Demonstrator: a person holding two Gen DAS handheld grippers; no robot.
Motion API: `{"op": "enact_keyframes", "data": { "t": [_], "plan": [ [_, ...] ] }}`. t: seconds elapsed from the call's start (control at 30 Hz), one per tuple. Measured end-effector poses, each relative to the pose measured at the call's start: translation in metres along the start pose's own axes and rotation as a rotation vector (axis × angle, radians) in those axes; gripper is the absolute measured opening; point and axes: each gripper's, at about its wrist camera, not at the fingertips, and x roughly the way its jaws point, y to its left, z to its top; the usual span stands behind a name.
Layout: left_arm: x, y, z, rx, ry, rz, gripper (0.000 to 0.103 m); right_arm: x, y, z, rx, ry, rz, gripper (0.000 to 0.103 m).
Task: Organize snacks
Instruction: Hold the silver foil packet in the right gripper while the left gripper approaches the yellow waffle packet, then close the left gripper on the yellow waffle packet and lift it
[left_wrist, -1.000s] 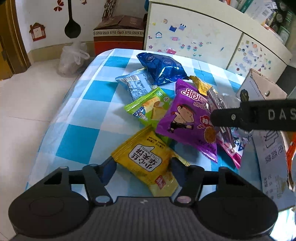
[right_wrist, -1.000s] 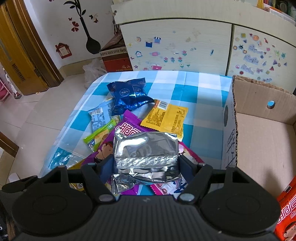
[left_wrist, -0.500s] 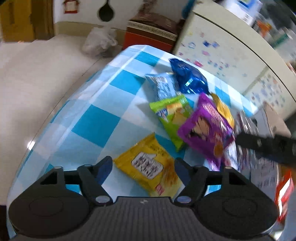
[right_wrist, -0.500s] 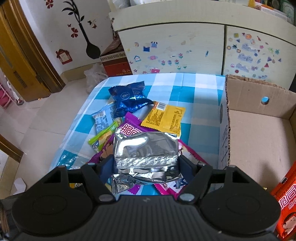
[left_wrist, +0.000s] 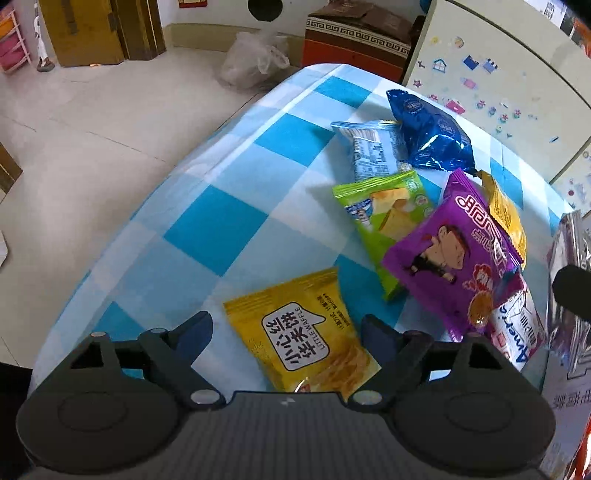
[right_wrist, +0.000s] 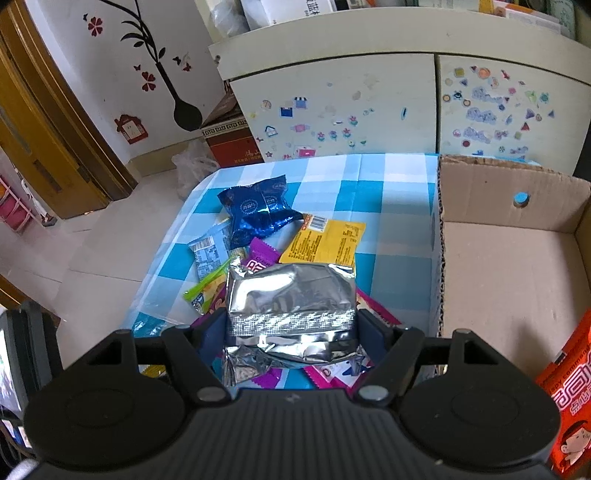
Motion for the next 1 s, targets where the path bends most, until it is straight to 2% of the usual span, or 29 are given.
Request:
{"op": "enact_keyframes", "data": {
  "t": [0.3, 0.6, 0.67, 0.73, 1.0],
  "plan": [
    [-0.013, 0.029, -0.015, -0.014, 0.017, -0.01, 0.092, -0.009, -0.002, -0.002, 0.005, -0.007, 0.009, 0.075],
    [-0.008, 0.017, -0.016, 0.037, -0.018, 0.013, 0.093, -0.008, -0.002, -0.004, 0.001, 0.002, 0.012, 0.075],
    [-0.01, 0.013, -0.016, 0.06, -0.035, 0.006, 0.084, -0.007, -0.002, -0.004, 0.002, 0.007, 0.012, 0.075],
    [-0.014, 0.009, -0.016, 0.099, -0.053, -0.012, 0.06, -0.005, -0.002, -0.004, 0.0, 0.012, 0.013, 0.075],
    [-0.027, 0.014, -0.023, 0.077, -0.051, -0.094, 0.054, -0.01, -0.003, -0.008, -0.002, 0.013, 0.024, 0.075]
  ]
}}
